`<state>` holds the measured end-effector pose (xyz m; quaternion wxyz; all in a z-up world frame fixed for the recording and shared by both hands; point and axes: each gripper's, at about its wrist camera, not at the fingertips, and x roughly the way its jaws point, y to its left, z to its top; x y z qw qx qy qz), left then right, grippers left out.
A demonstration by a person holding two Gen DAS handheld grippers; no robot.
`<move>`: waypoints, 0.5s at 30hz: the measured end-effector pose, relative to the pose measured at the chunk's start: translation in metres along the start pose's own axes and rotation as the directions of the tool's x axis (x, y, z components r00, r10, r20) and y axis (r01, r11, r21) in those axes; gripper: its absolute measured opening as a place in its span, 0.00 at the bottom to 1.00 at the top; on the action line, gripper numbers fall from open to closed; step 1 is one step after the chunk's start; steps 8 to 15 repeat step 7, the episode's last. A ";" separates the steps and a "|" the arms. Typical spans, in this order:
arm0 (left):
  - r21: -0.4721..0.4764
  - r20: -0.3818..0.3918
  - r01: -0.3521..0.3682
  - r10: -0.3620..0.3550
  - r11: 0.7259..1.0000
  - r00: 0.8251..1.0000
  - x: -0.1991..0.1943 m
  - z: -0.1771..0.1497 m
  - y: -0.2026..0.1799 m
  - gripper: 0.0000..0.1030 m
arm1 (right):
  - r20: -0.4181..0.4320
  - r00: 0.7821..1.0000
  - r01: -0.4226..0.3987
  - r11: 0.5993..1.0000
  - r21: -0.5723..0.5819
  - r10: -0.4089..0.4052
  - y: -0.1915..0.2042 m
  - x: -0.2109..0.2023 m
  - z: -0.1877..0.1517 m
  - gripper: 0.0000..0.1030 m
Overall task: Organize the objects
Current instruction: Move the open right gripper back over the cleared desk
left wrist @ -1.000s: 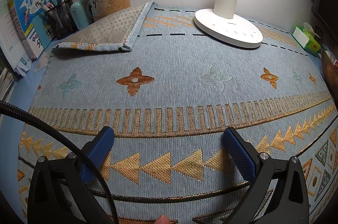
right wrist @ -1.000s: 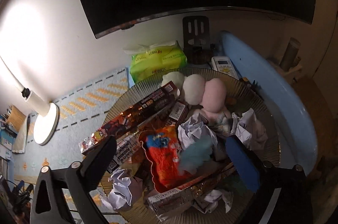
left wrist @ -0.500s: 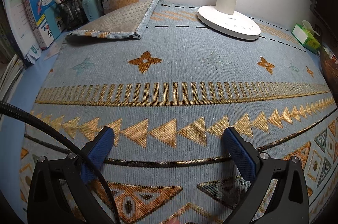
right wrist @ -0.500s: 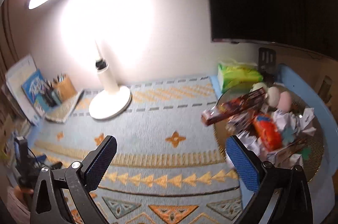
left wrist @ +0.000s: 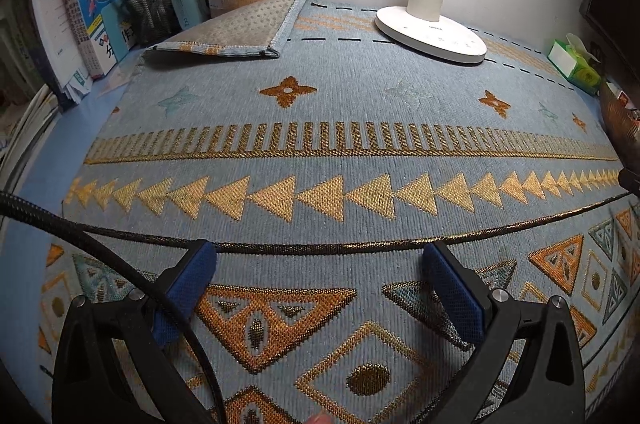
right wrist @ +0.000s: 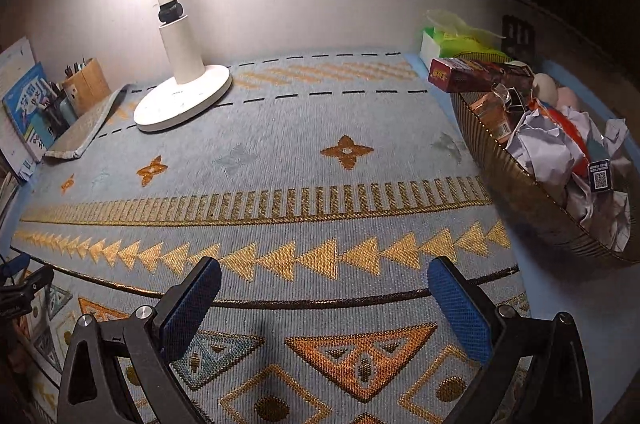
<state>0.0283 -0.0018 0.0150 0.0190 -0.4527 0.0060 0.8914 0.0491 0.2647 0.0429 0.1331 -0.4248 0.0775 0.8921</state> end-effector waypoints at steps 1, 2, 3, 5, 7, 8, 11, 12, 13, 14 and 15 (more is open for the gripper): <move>0.000 0.000 0.000 0.000 1.000 1.000 0.000 0.000 0.000 1.00 | -0.007 1.000 0.000 1.000 0.001 0.000 0.000 0.004 -0.001 1.00; 0.000 0.000 0.000 0.000 1.000 1.000 0.000 0.000 0.000 1.00 | -0.014 1.000 0.000 1.000 0.003 0.000 0.000 0.007 -0.002 1.00; 0.000 0.000 0.000 0.000 1.000 1.000 0.000 0.000 0.000 1.00 | -0.023 1.000 -0.001 1.000 0.007 0.001 -0.002 0.009 -0.004 1.00; 0.000 0.000 0.000 0.000 1.000 1.000 0.000 0.000 0.000 1.00 | -0.049 0.999 -0.010 1.000 0.019 0.011 -0.004 0.017 -0.008 1.00; 0.000 0.000 0.000 0.000 1.000 1.000 0.000 0.000 0.001 1.00 | -0.041 0.999 0.009 1.000 0.003 -0.009 -0.004 0.018 -0.011 1.00; 0.000 0.000 0.000 0.000 1.000 1.000 0.000 0.000 0.001 1.00 | -0.041 0.999 0.009 1.000 0.003 -0.009 -0.004 0.018 -0.011 1.00; 0.000 0.000 0.000 0.000 1.000 1.000 0.000 0.000 0.001 1.00 | -0.041 0.999 0.009 1.000 0.003 -0.009 -0.004 0.018 -0.011 1.00; 0.000 0.000 0.000 0.000 1.000 1.000 0.000 0.000 0.001 1.00 | -0.041 0.999 0.009 1.000 0.003 -0.009 -0.004 0.018 -0.011 1.00; 0.000 0.000 0.000 0.000 1.000 1.000 0.000 0.000 0.001 1.00 | -0.041 0.999 0.009 1.000 0.003 -0.009 -0.004 0.018 -0.011 1.00; 0.000 0.000 0.000 0.000 1.000 1.000 0.000 0.000 0.001 1.00 | -0.041 0.999 0.009 1.000 0.003 -0.009 -0.004 0.018 -0.011 1.00; 0.000 0.000 0.000 0.000 1.000 1.000 0.000 0.000 0.001 1.00 | -0.041 0.999 0.009 1.000 0.003 -0.009 -0.004 0.018 -0.011 1.00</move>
